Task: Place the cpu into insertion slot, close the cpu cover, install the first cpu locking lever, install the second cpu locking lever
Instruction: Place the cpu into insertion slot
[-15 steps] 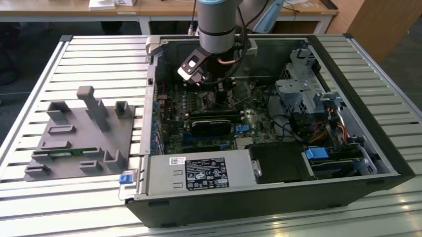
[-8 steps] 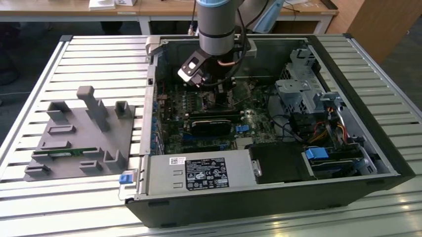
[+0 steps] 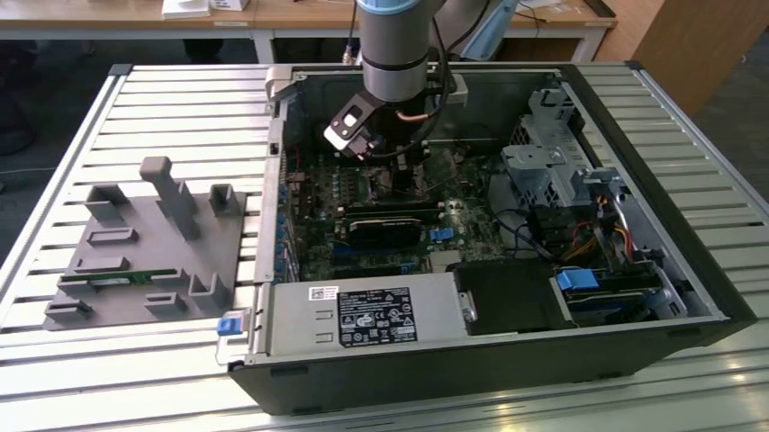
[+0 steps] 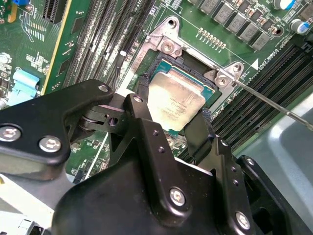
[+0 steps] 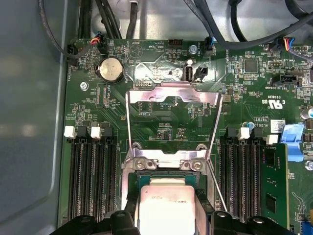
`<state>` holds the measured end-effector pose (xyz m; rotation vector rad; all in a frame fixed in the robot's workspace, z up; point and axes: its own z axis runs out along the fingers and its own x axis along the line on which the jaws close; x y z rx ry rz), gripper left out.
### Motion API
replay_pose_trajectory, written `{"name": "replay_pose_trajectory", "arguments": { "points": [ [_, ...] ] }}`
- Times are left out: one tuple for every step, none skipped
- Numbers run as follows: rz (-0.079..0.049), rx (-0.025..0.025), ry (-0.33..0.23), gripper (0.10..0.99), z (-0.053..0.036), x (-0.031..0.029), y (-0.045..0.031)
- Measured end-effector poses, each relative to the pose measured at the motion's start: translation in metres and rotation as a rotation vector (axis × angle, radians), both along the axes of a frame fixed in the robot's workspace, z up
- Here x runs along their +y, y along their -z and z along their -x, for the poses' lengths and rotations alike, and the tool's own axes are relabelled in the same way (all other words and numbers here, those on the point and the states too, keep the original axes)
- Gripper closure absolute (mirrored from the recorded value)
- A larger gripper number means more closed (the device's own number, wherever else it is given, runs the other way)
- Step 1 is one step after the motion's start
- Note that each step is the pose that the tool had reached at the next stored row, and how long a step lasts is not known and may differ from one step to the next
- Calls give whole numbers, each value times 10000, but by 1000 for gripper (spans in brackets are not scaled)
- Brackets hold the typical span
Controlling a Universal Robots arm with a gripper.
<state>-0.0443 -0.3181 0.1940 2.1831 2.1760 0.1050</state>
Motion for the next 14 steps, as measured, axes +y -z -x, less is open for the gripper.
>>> {"name": "replay_pose_trajectory", "arguments": {
  "points": [
    [-1,0,-1,549,0,0,-3],
    [-2,-1,0,549,0,0,-6],
    [-2,-1,0,549,0,0,-7],
    [-2,-1,2,549,0,0,-7],
    [-2,-1,5,549,0,0,-8],
    [0,1,7,549,0,-1,-8],
    [1,-1,10,549,0,-1,-6],
    [5,0,16,549,0,-1,-3],
    [7,0,28,549,0,-1,0],
    [8,1,41,549,0,-1,4],
    [9,2,47,549,0,-1,8],
    [11,2,48,549,0,-1,12],
    [12,3,48,549,1,-1,15],
    [12,3,49,549,1,-2,17]
  ]
}}
